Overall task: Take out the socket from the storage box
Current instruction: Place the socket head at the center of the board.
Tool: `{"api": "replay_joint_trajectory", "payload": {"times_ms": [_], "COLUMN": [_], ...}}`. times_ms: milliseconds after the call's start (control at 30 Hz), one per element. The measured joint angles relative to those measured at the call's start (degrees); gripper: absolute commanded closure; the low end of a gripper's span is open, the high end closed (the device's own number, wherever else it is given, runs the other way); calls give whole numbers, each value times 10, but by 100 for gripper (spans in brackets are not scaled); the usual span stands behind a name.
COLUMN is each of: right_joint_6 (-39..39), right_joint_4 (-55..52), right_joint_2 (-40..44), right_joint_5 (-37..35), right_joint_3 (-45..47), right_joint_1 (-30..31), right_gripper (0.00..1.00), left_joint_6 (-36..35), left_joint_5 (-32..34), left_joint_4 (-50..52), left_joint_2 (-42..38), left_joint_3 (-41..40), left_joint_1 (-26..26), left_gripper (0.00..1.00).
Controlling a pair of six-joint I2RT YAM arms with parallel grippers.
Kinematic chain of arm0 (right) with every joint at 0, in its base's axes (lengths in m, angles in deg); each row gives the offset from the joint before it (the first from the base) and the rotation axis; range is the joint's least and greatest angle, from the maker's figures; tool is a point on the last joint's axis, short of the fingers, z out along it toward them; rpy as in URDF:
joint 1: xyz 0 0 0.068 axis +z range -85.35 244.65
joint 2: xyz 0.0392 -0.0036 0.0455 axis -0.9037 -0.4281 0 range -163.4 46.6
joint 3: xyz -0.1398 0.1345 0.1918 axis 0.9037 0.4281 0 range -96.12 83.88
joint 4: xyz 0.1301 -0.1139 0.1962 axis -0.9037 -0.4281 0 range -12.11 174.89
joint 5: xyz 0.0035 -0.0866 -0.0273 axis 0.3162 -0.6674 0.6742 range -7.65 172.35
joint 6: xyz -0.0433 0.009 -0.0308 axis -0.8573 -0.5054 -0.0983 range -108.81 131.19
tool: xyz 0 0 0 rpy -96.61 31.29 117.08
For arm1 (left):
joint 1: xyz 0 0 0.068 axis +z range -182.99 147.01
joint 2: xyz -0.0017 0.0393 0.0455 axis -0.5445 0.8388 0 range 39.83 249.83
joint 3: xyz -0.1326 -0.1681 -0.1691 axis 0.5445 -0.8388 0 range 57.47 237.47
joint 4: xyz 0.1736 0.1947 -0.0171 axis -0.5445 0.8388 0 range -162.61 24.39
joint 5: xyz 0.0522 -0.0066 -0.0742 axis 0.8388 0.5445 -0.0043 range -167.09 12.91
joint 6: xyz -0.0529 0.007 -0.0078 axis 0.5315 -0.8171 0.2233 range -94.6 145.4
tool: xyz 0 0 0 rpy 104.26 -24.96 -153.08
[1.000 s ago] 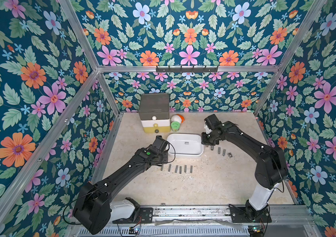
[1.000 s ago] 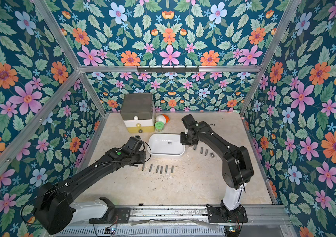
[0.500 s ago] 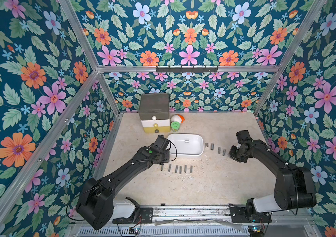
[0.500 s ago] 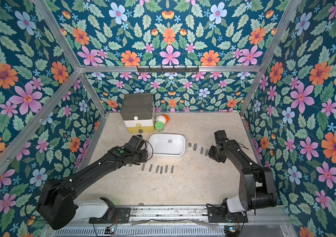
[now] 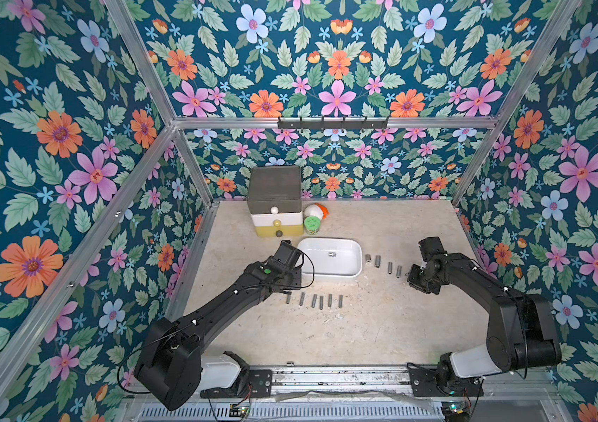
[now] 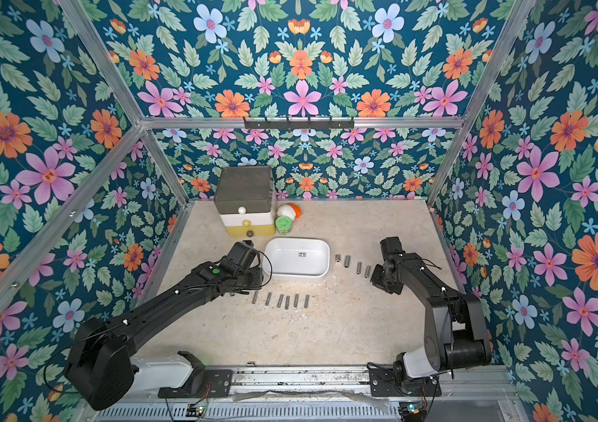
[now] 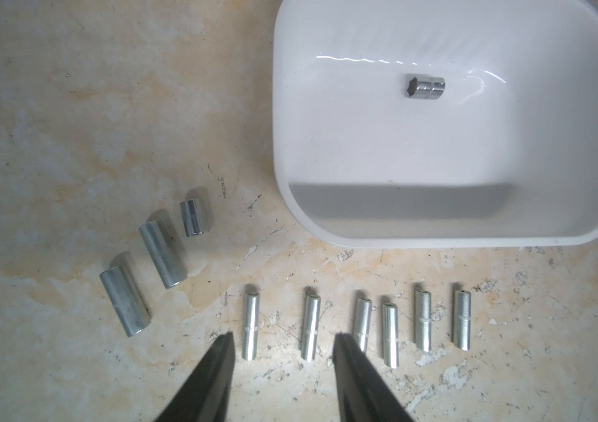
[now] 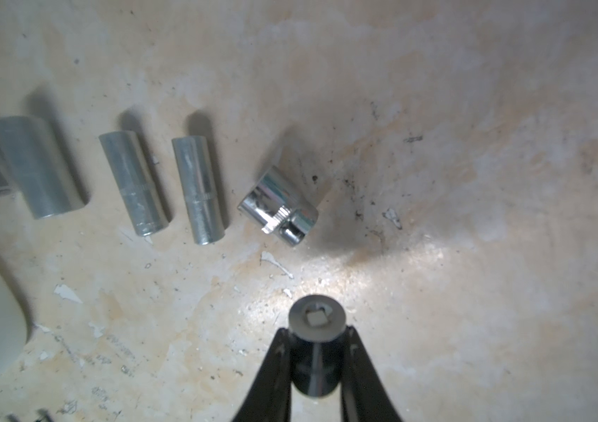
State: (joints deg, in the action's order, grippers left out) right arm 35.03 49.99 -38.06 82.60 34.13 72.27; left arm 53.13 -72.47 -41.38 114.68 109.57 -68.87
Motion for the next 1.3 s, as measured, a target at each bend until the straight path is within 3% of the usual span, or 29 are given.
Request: {"api": "replay_joint_trajectory", "payload": {"times_ms": [200,467,867,1300], "right_joint_6": [1,5,5,5], "right_joint_4": [0,8,12,13], "right_joint_2": [-23,-60,-74,-75], "right_joint_5": [-51,-50,-46,-36], "right_joint_3": [-2,-12,-11,-9], "right_joint_1": [-10,-19,-20,-20], "right_gripper": [90,82,63,59], "left_joint_6": [0,0,0,0], "left_joint_5": [0,0,0,0], "left_joint_4": [-5,-7,-7,-7], "left_joint_2": [-1,-1,-4,-4], "left_joint_3": [-2,-2,-5,-6], "left_joint_1": [0,0,0,0], "left_gripper": [49,49,49,49]}}
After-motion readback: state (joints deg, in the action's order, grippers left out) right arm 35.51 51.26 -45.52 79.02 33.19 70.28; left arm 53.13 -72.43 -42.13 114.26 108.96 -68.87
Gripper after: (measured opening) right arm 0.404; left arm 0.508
